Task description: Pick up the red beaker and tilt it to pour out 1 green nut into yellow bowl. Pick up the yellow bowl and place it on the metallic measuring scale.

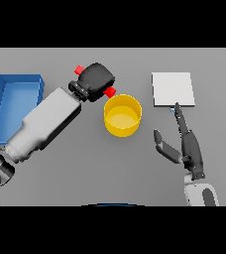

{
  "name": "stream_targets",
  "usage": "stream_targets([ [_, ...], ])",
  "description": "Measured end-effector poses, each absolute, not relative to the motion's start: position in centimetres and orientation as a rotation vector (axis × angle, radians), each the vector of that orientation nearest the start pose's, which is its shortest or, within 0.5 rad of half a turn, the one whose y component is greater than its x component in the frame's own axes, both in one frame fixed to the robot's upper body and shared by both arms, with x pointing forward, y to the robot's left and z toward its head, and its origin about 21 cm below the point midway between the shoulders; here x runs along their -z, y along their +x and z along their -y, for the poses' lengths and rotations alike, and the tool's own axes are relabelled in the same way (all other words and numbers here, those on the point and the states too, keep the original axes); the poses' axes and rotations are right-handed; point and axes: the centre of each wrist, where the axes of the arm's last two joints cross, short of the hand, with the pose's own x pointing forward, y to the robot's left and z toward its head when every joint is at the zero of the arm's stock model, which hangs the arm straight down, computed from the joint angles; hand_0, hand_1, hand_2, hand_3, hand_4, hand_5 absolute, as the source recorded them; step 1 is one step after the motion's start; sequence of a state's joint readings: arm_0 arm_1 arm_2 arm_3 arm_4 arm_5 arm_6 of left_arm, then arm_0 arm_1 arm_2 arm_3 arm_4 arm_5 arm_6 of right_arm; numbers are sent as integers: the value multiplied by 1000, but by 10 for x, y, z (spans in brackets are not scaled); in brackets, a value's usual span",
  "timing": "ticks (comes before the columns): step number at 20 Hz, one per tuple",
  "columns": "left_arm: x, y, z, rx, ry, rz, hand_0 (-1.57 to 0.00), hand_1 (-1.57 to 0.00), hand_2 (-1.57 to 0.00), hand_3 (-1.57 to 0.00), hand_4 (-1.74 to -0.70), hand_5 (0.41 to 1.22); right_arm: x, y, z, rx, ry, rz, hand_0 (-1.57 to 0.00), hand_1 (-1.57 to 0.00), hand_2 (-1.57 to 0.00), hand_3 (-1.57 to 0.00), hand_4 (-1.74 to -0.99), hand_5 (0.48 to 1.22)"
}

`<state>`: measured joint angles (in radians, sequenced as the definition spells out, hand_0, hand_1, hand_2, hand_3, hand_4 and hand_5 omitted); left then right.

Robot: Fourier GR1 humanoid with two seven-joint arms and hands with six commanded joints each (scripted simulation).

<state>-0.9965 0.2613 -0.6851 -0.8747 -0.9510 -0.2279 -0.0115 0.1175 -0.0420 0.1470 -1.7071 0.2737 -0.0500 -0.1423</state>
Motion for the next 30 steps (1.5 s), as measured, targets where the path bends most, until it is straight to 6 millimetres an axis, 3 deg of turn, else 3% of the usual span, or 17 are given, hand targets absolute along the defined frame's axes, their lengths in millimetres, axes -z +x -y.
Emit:
stream_targets([
  [7,-113,415,-62,2321,1108,1102,-1571,-1571,-1571,-1571,-1718,1220,-6,219,214,-300,-173,1724,1,1,1,1,-1063,694],
  [12,-115,416,-52,2433,1223,1048,-1571,-1571,-1571,-1571,-1733,1221,-4,220,215,-306,-167,1735,1,1,1,1,-1056,693],
  [13,-107,411,-48,2452,1235,1041,-1571,-1571,-1571,-1571,-1735,1221,-2,220,214,-292,-151,1732,1,1,1,1,-1063,699],
  [16,-109,410,-42,2492,1308,1047,-1571,-1571,-1571,-1571,-1737,1221,-3,221,211,-295,-165,1739,1,1,1,1,-1055,691],
  [18,-97,403,-35,2559,1350,1035,-1571,-1571,-1571,-1571,-1735,1221,-2,216,211,-290,-175,1745,1,1,1,1,-1076,678],
  [24,-108,403,-15,2781,1474,844,-1571,-1571,-1571,-1571,-1732,1221,-5,220,210,-293,-202,1757,1,1,1,1,-1061,671],
  [28,-105,398,0,2844,1565,767,-1571,-1571,-1571,-1571,-1728,1221,-6,222,210,-306,-207,1766,1,1,1,1,-1041,683],
  [30,-123,404,3,2859,1576,737,-1571,-1571,-1571,-1571,-1729,1221,-5,219,211,-311,-213,1763,1,1,1,1,-1027,686],
])
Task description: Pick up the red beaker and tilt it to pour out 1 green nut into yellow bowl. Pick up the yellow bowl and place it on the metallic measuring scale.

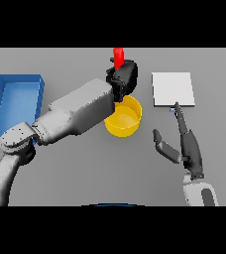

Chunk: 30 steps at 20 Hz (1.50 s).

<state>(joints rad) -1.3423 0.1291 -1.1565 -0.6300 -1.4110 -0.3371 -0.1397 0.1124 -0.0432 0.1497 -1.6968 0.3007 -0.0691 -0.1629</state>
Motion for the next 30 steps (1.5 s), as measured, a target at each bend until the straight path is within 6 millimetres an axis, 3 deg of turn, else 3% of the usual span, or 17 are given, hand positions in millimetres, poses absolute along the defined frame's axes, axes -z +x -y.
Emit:
stream_targets([
  [2,-140,413,1,-2480,-1395,-738,-1571,-1571,-1571,-1571,-1726,1221,-6,221,209,-310,-206,1760,1,1,1,1,-1035,685],
  [5,-185,430,-7,-2471,-1514,-764,-1571,-1571,-1571,-1571,-1728,1221,-7,222,210,-322,-223,1755,1,1,1,1,-1023,682],
  [7,-210,440,-16,-2504,-1591,-871,-1571,-1571,-1571,-1023,-1733,1221,-8,222,210,-322,-234,1764,1,1,1,1,-1028,680],
  [11,-257,465,-56,-2595,-1751,-1157,-1571,-1571,-1571,-1346,-1731,1221,-6,221,210,-323,-204,1776,1,1,1,1,-996,681],
  [13,-280,473,-77,-2633,-1903,-1382,-1571,-1571,-1571,-1427,-1735,1221,-4,222,211,-323,-217,1766,1,1,1,1,-990,672],
  [15,-293,482,-111,-2636,-2030,-1630,-1571,-1571,-1571,-1444,-1737,1221,-6,224,209,-319,-213,1772,1,1,1,1,-1004,668],
  [19,-288,492,-186,-2506,-2330,-2157,-1571,-1571,-1571,-1447,-1739,1221,-5,227,208,-282,-174,1758,1,1,1,1,-996,664],
  [21,-274,491,-234,-2372,-2439,-2418,-1571,-1571,-1571,-1417,-1740,1221,-5,227,209,-276,-161,1769,1,1,1,1,-1023,654],
  [23,-258,488,-266,-2223,-2661,-2574,-1571,-1571,-1571,-1425,-1740,1221,-4,230,205,-293,-182,1751,1,1,1,1,-1044,654],
  [24,-257,485,-282,-2102,-2706,-2698,-1571,-1571,-1571,-1426,-1740,1221,-4,232,205,-297,-182,1748,1,1,1,1,-1050,653],
  [25,-244,481,-298,-1975,-2787,-2837,-1571,-1571,-1571,-1441,-1741,1221,-5,230,204,-304,-176,1767,1,1,1,1,-1057,652],
  [28,-207,470,-327,-1670,-2855,-3160,-1571,-1571,-1571,-1467,-1741,1221,-4,226,206,-311,-193,1764,1,1,1,1,-1047,651],
  [30,-185,463,-332,-1497,-2914,-3334,-1571,-1571,-1571,-1474,-1741,1221,-6,226,205,-326,-218,1762,1,1,1,1,-1052,648],
])
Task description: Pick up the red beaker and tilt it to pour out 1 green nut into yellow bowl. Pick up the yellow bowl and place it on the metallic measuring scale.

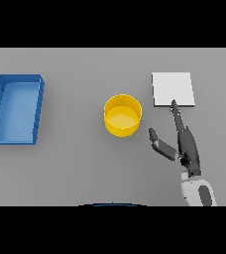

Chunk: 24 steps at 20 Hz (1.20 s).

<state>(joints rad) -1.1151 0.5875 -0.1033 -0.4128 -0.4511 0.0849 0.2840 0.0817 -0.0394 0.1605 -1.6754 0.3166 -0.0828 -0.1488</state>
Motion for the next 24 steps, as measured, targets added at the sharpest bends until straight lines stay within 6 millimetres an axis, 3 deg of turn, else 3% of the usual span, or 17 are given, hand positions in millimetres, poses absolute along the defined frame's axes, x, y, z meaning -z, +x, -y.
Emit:
stream_targets([
  [6,-141,425,-337,315,926,1128,-1571,-1571,-1571,-1442,-1741,1221,-6,225,209,-345,-222,1755,1,1,1,1,-1020,645],
  [12,-108,387,-327,229,861,1168,-1571,-1571,-1571,-1512,-1741,1221,-1,220,212,-345,-203,1753,1,1,1,1,-1004,648],
  [18,-94,370,-316,177,817,1118,-1571,-1571,-1571,-1555,-1741,1046,-1,223,209,-340,-202,1763,1,1,1,1,-1013,644],
  [20,-84,362,-318,214,854,1104,-1571,-1571,-1571,-1561,-1645,941,-2,224,210,-337,-216,1745,1,1,1,1,-1021,636],
  [23,-80,352,-321,250,858,1092,-1571,-1543,-1501,-1470,-1275,810,-4,225,212,-341,-218,1750,1,1,1,1,-1012,634],
  [24,-80,349,-321,258,856,1088,-1496,-1378,-1351,-1310,-1161,780,-3,224,206,-340,-206,1760,1,1,1,1,-1009,634],
])
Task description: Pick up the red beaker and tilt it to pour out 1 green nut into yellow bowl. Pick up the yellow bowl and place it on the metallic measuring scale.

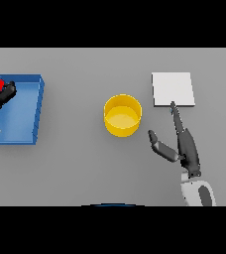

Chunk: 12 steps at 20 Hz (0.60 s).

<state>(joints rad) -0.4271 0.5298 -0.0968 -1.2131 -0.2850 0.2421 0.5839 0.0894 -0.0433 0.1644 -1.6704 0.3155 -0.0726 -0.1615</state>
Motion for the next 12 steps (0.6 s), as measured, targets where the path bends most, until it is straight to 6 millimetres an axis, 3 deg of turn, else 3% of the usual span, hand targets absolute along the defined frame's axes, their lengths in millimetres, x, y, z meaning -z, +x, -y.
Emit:
stream_targets([
  [2,-81,346,-322,287,838,1087,-1207,-995,-1020,-952,-1002,720,-1,226,208,-325,-205,1757,1,1,1,1,-1004,636],
  [5,-80,345,-321,315,831,1051,-617,-509,-522,-491,-889,666,-2,227,212,-321,-204,1761,1,1,1,1,-1008,635],
  [8,-73,347,-323,394,840,1024,-316,-260,-267,-251,-822,657,-5,224,210,-333,-205,1778,1,1,1,1,-1009,639],
  [12,-73,349,-323,412,835,1053,-129,-106,-109,-102,-790,649,-6,223,214,-347,-215,1766,1,1,1,1,-1021,640],
])
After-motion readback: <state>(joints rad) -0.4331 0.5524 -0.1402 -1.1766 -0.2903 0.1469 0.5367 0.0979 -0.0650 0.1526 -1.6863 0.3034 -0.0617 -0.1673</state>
